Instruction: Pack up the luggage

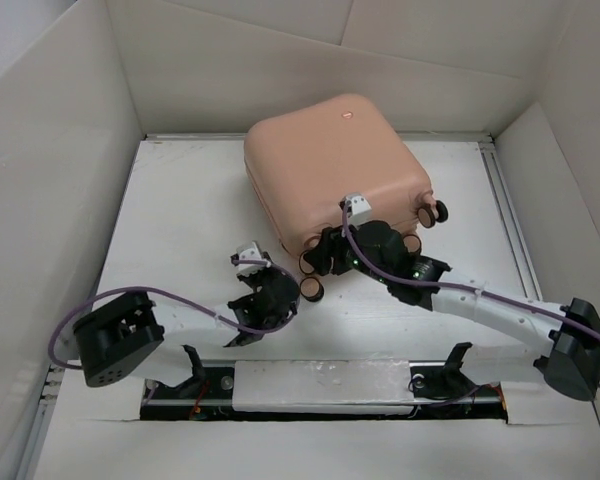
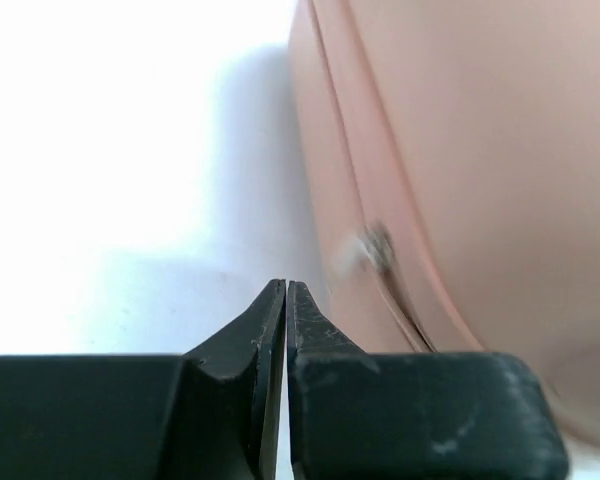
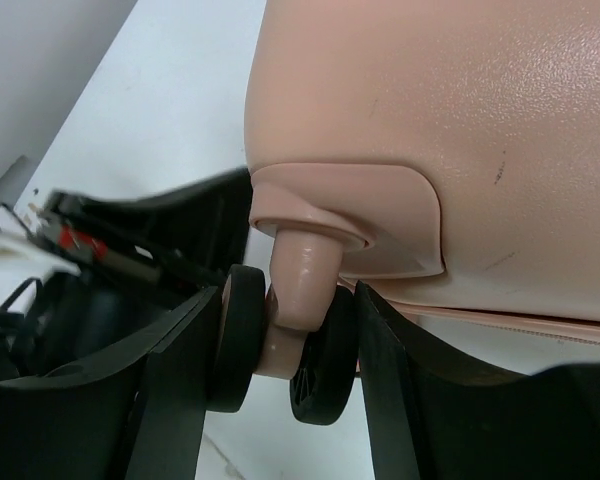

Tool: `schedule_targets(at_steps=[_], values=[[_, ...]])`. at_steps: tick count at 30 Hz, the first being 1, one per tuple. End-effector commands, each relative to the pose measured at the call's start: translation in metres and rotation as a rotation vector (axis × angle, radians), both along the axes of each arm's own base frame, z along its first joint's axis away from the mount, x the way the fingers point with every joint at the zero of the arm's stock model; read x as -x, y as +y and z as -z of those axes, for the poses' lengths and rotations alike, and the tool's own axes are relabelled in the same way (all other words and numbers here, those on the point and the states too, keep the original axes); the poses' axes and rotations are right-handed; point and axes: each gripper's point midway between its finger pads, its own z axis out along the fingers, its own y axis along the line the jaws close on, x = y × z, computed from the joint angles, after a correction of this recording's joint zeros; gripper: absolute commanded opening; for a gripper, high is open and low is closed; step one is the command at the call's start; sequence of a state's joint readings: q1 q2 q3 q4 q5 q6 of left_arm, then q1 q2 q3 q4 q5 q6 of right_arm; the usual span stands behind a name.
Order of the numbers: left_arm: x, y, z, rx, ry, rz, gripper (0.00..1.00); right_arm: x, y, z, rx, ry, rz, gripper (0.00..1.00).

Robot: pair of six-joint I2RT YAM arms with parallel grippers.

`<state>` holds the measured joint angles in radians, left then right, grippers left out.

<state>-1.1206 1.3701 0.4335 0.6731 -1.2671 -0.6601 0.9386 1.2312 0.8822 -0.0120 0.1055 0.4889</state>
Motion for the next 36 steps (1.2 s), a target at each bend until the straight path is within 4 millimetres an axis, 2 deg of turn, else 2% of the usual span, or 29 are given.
schedule_targets(at_steps=[1, 4, 5, 6, 8, 9, 10, 12, 13, 14, 15, 16, 18, 19, 20, 21, 22, 23, 24, 26, 27, 28, 30, 31, 32, 33, 34, 35, 36], values=[[0.003, 0.018, -0.004, 0.092, -0.026, -0.03, 0.0, 0.04, 0.013, -0.025, -0.095, 0.003, -0.201, 0.0], [0.007, 0.013, -0.015, 0.176, -0.031, 0.041, 0.0, 0.044, 0.01, -0.031, -0.112, -0.008, -0.211, 0.0], [0.01, 0.002, -0.012, 0.198, -0.008, 0.115, 0.0, 0.045, 0.009, -0.035, -0.121, -0.016, -0.211, 0.0], [0.012, -0.006, -0.024, 0.233, -0.018, 0.173, 0.0, 0.045, 0.008, -0.033, -0.106, -0.018, -0.214, 0.0], [0.025, -0.021, -0.023, 0.24, -0.001, 0.275, 0.0, 0.047, -0.003, -0.029, -0.058, -0.03, -0.218, 0.0], [0.029, -0.027, -0.034, 0.267, -0.013, 0.322, 0.0, 0.045, -0.018, -0.016, 0.011, 0.004, -0.164, 0.0], [0.034, -0.032, -0.034, 0.28, 0.004, 0.364, 0.0, 0.043, -0.028, -0.013, 0.048, -0.003, -0.134, 0.0], [0.043, -0.04, -0.035, 0.299, 0.038, 0.443, 0.0, 0.036, -0.057, -0.028, 0.06, -0.053, -0.043, 0.0], [0.048, -0.04, -0.045, 0.375, 0.027, 0.468, 0.01, 0.031, -0.071, -0.027, 0.068, -0.065, 0.011, 0.0], [0.053, -0.044, -0.049, 0.389, 0.031, 0.506, 0.07, 0.033, -0.089, -0.044, 0.036, -0.098, 0.051, 0.0], [0.059, -0.051, -0.05, 0.392, 0.053, 0.563, 0.17, 0.03, -0.102, -0.046, 0.043, -0.114, 0.089, 0.0], [0.062, -0.053, -0.054, 0.402, 0.063, 0.584, 0.22, 0.019, -0.121, -0.05, 0.044, -0.127, 0.166, 0.0], [0.072, -0.066, -0.066, 0.435, 0.084, 0.666, 0.31, 0.014, -0.135, -0.054, 0.049, -0.159, 0.185, 0.0], [0.076, -0.069, -0.068, 0.436, 0.096, 0.696, 0.33, 0.005, -0.146, -0.054, 0.056, -0.161, 0.216, 0.0], [0.08, -0.075, -0.072, 0.445, 0.102, 0.731, 0.36, 0.007, -0.139, -0.048, 0.058, -0.138, 0.151, 0.02], [0.084, -0.08, -0.077, 0.454, 0.105, 0.763, 0.38, 0.002, -0.135, -0.038, 0.081, -0.114, 0.122, 0.2], [0.09, -0.085, -0.071, 0.433, 0.131, 0.806, 0.38, 0.0, -0.133, -0.032, 0.094, -0.099, 0.103, 0.32], [0.091, -0.089, -0.079, 0.446, 0.124, 0.825, 0.39, -0.002, -0.132, -0.03, 0.106, -0.093, 0.088, 0.45], [0.093, -0.093, -0.074, 0.429, 0.15, 0.84, 0.39, -0.002, -0.132, -0.03, 0.106, -0.093, 0.087, 0.57], [0.105, -0.107, -0.078, 0.422, 0.167, 0.937, 0.4, 0.004, -0.132, -0.047, 0.052, -0.164, 0.081, 0.65], [0.108, -0.114, -0.075, 0.41, 0.182, 0.97, 0.42, 0.008, -0.131, -0.042, 0.03, -0.171, 0.071, 0.68], [0.111, -0.12, -0.073, 0.409, 0.196, 0.998, 0.44, 0.013, -0.132, -0.062, -0.032, -0.247, 0.065, 0.73], [0.114, -0.127, -0.068, 0.366, 0.191, 0.986, 0.45, 0.017, -0.129, -0.062, -0.056, -0.241, 0.041, 0.74], [0.128, -0.137, -0.049, 0.314, 0.228, 0.995, 0.45, 0.016, -0.129, -0.057, -0.042, -0.215, 0.034, 0.75], [0.124, -0.141, -0.055, 0.283, 0.19, 0.962, 0.47, 0.014, -0.122, -0.041, -0.014, -0.159, 0.003, 0.75], [0.126, -0.147, -0.052, 0.266, 0.199, 0.958, 0.47, 0.01, -0.119, -0.036, 0.005, -0.148, -0.002, 0.74], [0.131, -0.156, -0.037, 0.22, 0.229, 0.958, 0.47, 0.011, -0.114, -0.026, 0.019, -0.109, -0.031, 0.7], [0.129, -0.162, -0.042, 0.217, 0.216, 0.938, 0.47, 0.007, -0.109, -0.009, 0.047, -0.059, -0.043, 0.64], [0.123, -0.162, -0.04, 0.204, 0.212, 0.905, 0.47, 0.005, -0.105, -0.006, 0.045, -0.052, -0.056, 0.61]])
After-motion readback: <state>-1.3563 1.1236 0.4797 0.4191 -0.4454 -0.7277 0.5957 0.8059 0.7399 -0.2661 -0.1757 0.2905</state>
